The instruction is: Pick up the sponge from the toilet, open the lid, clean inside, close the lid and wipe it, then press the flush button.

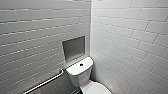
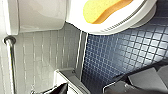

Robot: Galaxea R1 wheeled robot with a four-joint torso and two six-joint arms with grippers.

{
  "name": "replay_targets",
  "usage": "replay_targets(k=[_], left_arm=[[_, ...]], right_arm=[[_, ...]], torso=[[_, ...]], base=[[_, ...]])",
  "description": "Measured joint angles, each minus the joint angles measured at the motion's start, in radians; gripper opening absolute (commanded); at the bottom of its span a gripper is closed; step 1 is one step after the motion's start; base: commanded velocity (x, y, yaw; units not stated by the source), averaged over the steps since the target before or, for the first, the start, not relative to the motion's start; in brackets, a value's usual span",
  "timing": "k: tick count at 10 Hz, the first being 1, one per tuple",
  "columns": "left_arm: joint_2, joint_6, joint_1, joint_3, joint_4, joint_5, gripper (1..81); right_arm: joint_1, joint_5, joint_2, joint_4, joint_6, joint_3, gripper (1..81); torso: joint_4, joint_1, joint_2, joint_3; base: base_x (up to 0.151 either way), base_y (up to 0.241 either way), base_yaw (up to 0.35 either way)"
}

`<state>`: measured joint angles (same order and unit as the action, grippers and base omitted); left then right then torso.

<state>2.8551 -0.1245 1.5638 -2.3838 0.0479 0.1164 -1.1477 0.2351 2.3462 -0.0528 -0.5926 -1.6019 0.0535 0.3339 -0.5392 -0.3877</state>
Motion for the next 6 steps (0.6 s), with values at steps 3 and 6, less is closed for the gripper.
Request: replay_targets(k=[3,6], left_arm=[[0.012,0.0,0.006,-0.022,0.0,0.0,81.1],[0.055,0.0,0.0,-0.103,-0.001,0.003,81.1]], right_arm=[[0.067,-0.009,0.066,-0.003,-0.055,-0.071,81.1],[0.142,-0.015,0.116,-0.004,-0.109,-0.111,81.1]], torso=[[0.0,0.057,-0.091,-0.064],[0.0,0.129,-0.202,-0.168]], base=[[0.0,0.0,0.0],[0.0,0.0,0.0]])
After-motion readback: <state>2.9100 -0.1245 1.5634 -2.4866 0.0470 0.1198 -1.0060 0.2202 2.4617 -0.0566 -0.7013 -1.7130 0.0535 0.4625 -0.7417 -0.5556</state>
